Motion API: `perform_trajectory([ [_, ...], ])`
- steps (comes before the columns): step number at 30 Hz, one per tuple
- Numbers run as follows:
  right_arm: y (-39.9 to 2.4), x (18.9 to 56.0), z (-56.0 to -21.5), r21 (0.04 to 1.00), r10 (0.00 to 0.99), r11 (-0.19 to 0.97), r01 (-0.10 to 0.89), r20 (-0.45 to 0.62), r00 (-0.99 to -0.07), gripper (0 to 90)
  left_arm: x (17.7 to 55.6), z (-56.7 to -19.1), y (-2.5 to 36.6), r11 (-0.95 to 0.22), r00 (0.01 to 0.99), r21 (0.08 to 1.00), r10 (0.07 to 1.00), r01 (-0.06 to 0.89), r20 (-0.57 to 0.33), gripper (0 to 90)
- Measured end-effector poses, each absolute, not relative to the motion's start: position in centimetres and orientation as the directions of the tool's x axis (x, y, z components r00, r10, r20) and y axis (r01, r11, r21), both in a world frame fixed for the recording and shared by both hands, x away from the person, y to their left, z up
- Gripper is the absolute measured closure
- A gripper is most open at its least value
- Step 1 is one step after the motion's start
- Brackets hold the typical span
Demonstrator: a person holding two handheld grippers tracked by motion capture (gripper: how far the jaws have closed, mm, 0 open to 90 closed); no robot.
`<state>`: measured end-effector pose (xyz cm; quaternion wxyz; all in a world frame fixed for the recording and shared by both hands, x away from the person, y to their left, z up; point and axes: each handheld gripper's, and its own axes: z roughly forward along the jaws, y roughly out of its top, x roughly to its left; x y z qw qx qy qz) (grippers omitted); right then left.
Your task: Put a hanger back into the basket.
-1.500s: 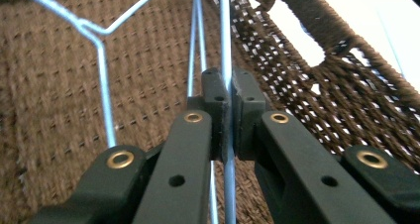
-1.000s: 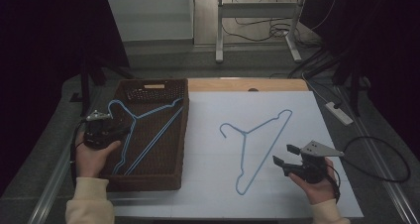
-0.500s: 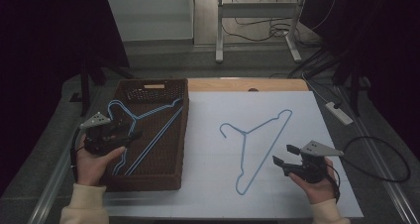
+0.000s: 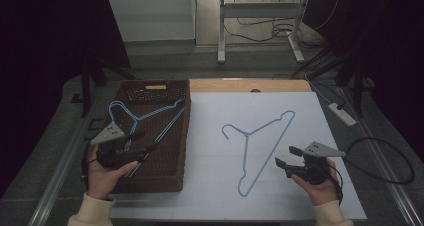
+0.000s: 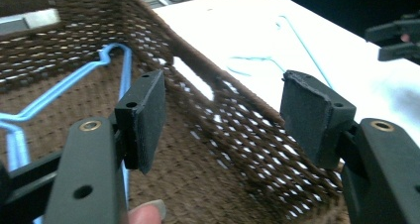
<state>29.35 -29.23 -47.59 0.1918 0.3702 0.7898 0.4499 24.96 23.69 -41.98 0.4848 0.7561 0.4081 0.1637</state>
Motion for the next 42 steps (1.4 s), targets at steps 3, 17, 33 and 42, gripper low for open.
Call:
perform_trajectory([
  [3, -29.2, 29.4, -47.7, 0.851, 0.756, 0.324, 0.413, 0.030, -0.654, 29.9, 24.9, -42.4, 23.2, -0.201, 0.616, 0.867, 0.774, 0.455, -0.144, 35.3],
  [17, -29.0, 29.6, -47.8, 0.841, 0.751, 0.341, 0.419, 0.025, -0.660, 29.8, 24.6, -42.7, 22.1, -0.231, 0.643, 0.869, 0.756, 0.439, -0.124, 35.1],
  [33, -27.0, 31.5, -48.0, 0.776, 0.685, 0.440, 0.452, 0.035, -0.728, 47.0, 24.9, -43.3, 21.7, -0.252, 0.651, 0.860, 0.750, 0.445, -0.117, 34.9],
  [42, -23.9, 32.8, -48.0, 0.655, 0.624, 0.562, 0.505, 0.064, -0.779, 90.0, 24.5, -42.8, 22.1, -0.236, 0.647, 0.868, 0.752, 0.437, -0.121, 34.8],
])
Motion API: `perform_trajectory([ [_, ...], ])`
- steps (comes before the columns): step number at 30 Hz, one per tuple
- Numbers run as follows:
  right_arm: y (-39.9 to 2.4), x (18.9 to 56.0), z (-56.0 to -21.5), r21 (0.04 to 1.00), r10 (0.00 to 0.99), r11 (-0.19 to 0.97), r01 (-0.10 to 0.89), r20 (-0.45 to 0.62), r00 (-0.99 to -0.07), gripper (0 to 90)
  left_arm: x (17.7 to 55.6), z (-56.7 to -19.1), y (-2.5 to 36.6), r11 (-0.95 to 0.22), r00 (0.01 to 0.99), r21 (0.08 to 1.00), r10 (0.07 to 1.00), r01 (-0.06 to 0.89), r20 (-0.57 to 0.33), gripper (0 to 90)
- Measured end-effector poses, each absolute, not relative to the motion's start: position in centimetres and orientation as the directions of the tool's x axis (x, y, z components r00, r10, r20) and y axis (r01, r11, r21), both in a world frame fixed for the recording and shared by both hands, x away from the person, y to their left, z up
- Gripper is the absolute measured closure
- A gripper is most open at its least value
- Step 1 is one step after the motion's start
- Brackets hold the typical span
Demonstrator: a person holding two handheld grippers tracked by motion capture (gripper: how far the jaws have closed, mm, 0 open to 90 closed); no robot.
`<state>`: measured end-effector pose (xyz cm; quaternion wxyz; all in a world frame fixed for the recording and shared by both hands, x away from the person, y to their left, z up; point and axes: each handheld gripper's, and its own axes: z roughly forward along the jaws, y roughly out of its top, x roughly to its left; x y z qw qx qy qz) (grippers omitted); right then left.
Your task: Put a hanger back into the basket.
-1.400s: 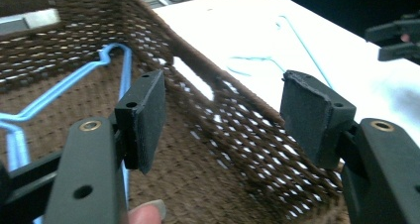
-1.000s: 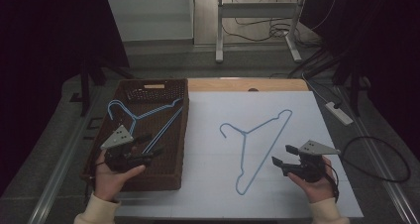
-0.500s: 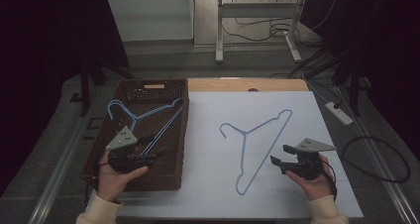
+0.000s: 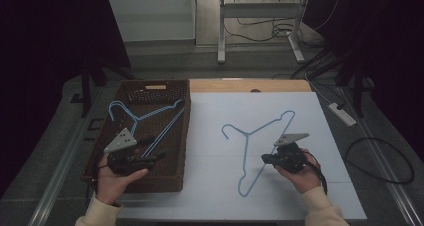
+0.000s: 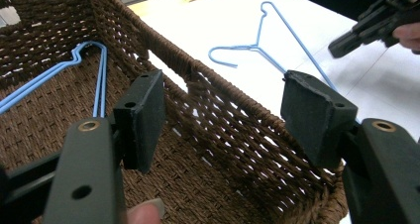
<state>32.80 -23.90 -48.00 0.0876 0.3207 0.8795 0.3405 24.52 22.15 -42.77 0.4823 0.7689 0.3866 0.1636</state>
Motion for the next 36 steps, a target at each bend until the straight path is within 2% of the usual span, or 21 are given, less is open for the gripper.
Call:
perform_trajectory([
  [12, -18.9, 29.6, -49.5, 0.545, 0.430, 0.721, 0.428, 0.133, -0.893, 90.0, 24.5, -42.9, 22.0, -0.239, 0.650, 0.866, 0.750, 0.438, -0.122, 34.8],
  [21, -17.4, 28.3, -51.0, 0.472, 0.411, 0.763, 0.443, 0.176, -0.895, 90.0, 24.6, -43.0, 21.8, -0.247, 0.652, 0.862, 0.749, 0.443, -0.121, 35.0],
  [27, -17.1, 27.8, -51.0, 0.476, 0.419, 0.754, 0.452, 0.181, -0.890, 90.0, 24.6, -43.1, 21.9, -0.245, 0.652, 0.861, 0.748, 0.445, -0.124, 35.0],
  [36, -15.6, 26.3, -51.3, 0.477, 0.362, 0.768, 0.428, 0.228, -0.904, 90.0, 24.6, -42.9, 22.1, -0.241, 0.649, 0.863, 0.751, 0.444, -0.124, 35.1],
])
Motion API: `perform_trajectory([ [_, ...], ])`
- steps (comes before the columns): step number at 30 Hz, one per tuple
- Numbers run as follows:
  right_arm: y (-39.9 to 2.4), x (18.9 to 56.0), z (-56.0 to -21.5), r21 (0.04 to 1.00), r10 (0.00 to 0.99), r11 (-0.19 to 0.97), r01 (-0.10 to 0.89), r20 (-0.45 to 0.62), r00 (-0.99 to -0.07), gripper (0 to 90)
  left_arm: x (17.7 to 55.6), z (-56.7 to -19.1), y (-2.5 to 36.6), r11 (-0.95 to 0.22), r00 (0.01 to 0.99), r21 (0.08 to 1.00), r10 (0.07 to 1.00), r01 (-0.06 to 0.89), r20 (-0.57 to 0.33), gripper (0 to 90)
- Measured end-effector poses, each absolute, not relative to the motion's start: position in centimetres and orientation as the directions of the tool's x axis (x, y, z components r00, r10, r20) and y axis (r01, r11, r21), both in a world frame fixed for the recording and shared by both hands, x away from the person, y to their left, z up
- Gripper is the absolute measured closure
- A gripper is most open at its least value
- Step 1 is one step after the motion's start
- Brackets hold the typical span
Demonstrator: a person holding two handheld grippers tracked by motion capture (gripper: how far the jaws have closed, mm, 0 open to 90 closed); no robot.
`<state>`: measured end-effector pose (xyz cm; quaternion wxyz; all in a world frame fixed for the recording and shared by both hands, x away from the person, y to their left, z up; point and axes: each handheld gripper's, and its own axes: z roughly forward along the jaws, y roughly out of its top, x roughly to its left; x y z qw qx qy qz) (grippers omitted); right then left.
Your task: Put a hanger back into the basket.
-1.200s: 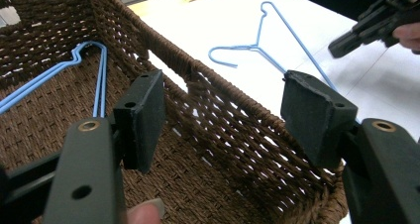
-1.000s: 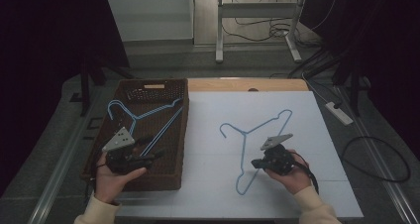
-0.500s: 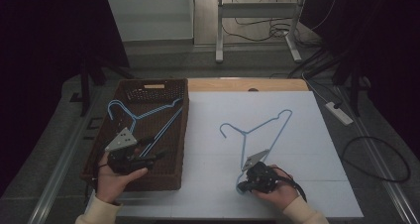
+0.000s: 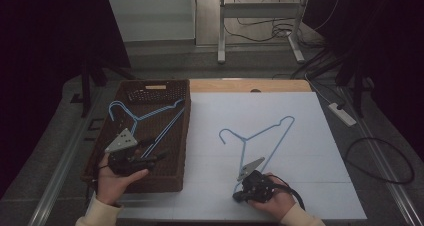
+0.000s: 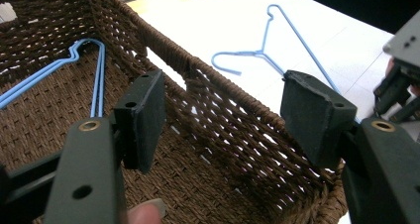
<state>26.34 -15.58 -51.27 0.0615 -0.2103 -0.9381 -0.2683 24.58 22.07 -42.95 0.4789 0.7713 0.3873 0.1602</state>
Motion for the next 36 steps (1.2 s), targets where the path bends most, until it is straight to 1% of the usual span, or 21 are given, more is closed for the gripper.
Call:
perform_trajectory([
  [4, -14.1, 25.3, -51.4, 0.483, 0.321, 0.779, 0.400, 0.241, -0.916, 90.0, 24.6, -42.9, 22.1, -0.239, 0.647, 0.864, 0.752, 0.444, -0.125, 35.1],
  [13, -13.0, 24.9, -51.6, 0.501, 0.289, 0.780, 0.375, 0.243, -0.926, 90.0, 24.5, -42.8, 22.4, -0.235, 0.644, 0.865, 0.755, 0.443, -0.124, 35.1],
  [16, -13.6, 25.2, -51.3, 0.524, 0.310, 0.762, 0.380, 0.221, -0.925, 90.0, 24.5, -42.7, 22.3, -0.236, 0.646, 0.867, 0.754, 0.439, -0.122, 35.1],
  [24, -17.8, 27.8, -49.7, 0.643, 0.467, 0.631, 0.434, 0.133, -0.874, 90.0, 24.4, -42.6, 22.3, -0.233, 0.646, 0.870, 0.753, 0.434, -0.121, 35.0],
  [27, -19.4, 28.8, -49.2, 0.669, 0.520, 0.584, 0.459, 0.125, -0.845, 90.0, 24.5, -42.7, 22.3, -0.235, 0.645, 0.868, 0.754, 0.437, -0.121, 34.9],
  [31, -20.8, 30.0, -48.6, 0.690, 0.560, 0.547, 0.475, 0.120, -0.820, 90.0, 24.5, -42.9, 22.1, -0.237, 0.645, 0.865, 0.755, 0.442, -0.123, 34.9],
  [34, -21.1, 30.7, -48.4, 0.692, 0.571, 0.536, 0.483, 0.125, -0.812, 89.7, 24.6, -43.0, 22.0, -0.241, 0.646, 0.862, 0.753, 0.445, -0.123, 34.9],
  [35, -21.1, 31.1, -48.4, 0.689, 0.576, 0.536, 0.488, 0.124, -0.808, 88.4, 24.6, -43.0, 21.9, -0.244, 0.647, 0.861, 0.752, 0.446, -0.122, 34.9],
  [36, -21.0, 32.3, -48.1, 0.679, 0.585, 0.547, 0.489, 0.107, -0.804, 84.2, 24.6, -43.0, 21.9, -0.245, 0.648, 0.861, 0.752, 0.446, -0.122, 34.9],
])
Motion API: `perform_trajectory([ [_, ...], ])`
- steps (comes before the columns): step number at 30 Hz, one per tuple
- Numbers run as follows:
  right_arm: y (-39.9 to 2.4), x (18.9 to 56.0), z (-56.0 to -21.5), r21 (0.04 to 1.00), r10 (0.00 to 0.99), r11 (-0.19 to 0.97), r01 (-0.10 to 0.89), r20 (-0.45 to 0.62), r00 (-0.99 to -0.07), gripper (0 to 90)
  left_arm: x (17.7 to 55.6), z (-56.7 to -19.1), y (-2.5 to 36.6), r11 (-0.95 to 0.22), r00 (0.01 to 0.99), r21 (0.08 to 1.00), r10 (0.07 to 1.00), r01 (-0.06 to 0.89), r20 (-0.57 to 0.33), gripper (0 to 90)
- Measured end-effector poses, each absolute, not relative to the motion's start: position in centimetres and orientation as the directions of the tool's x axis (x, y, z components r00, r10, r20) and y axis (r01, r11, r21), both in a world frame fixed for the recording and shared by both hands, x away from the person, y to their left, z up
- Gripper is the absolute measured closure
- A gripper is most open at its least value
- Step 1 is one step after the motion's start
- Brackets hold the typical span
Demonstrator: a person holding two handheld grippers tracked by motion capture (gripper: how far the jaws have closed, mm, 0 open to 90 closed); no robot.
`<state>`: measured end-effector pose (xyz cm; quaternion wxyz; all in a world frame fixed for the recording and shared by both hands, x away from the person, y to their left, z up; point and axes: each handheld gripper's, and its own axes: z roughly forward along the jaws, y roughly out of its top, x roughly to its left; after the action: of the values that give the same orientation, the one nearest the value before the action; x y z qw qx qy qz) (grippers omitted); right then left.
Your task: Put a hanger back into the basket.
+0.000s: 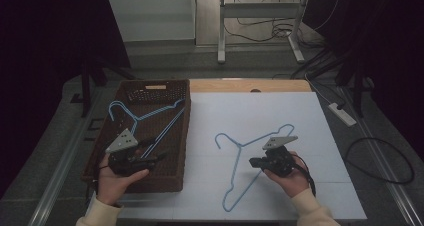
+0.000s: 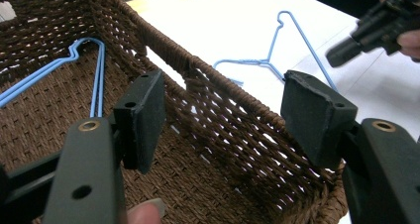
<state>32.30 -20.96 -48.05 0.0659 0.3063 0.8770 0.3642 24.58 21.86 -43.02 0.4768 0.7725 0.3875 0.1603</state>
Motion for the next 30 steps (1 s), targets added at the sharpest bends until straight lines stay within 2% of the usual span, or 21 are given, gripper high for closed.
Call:
perform_trajectory([
  [2, -20.7, 33.1, -47.8, 0.673, 0.595, 0.550, 0.495, 0.101, -0.797, 75.3, 24.6, -43.0, 21.8, -0.246, 0.648, 0.861, 0.752, 0.446, -0.121, 34.8],
  [3, -20.7, 33.1, -47.8, 0.673, 0.595, 0.550, 0.495, 0.101, -0.797, 75.3, 24.6, -43.0, 21.8, -0.246, 0.648, 0.861, 0.752, 0.446, -0.121, 34.7],
  [4, -20.2, 34.6, -47.4, 0.664, 0.613, 0.548, 0.508, 0.094, -0.784, 62.4, 24.6, -43.0, 21.8, -0.247, 0.649, 0.861, 0.751, 0.445, -0.120, 34.7],
  [7, -19.3, 36.3, -46.9, 0.650, 0.622, 0.560, 0.514, 0.080, -0.779, 50.4, 24.6, -43.0, 21.9, -0.245, 0.650, 0.862, 0.750, 0.445, -0.122, 34.7],
  [12, -17.8, 38.8, -46.9, 0.602, 0.628, 0.594, 0.533, 0.066, -0.775, 43.3, 24.6, -43.0, 22.0, -0.245, 0.650, 0.862, 0.750, 0.444, -0.122, 34.6],
  [22, -14.2, 42.3, -48.9, 0.467, 0.618, 0.682, 0.564, 0.044, -0.785, 42.0, 24.6, -43.1, 22.1, -0.245, 0.651, 0.862, 0.749, 0.445, -0.123, 34.5],
  [27, -12.9, 43.1, -49.5, 0.426, 0.611, 0.710, 0.561, 0.023, -0.791, 45.9, 24.7, -43.1, 22.1, -0.245, 0.651, 0.861, 0.749, 0.446, -0.124, 34.5],
  [30, -12.3, 43.5, -49.9, 0.392, 0.606, 0.726, 0.565, 0.024, -0.795, 52.3, 24.7, -43.1, 22.1, -0.246, 0.652, 0.861, 0.748, 0.445, -0.123, 34.5],
])
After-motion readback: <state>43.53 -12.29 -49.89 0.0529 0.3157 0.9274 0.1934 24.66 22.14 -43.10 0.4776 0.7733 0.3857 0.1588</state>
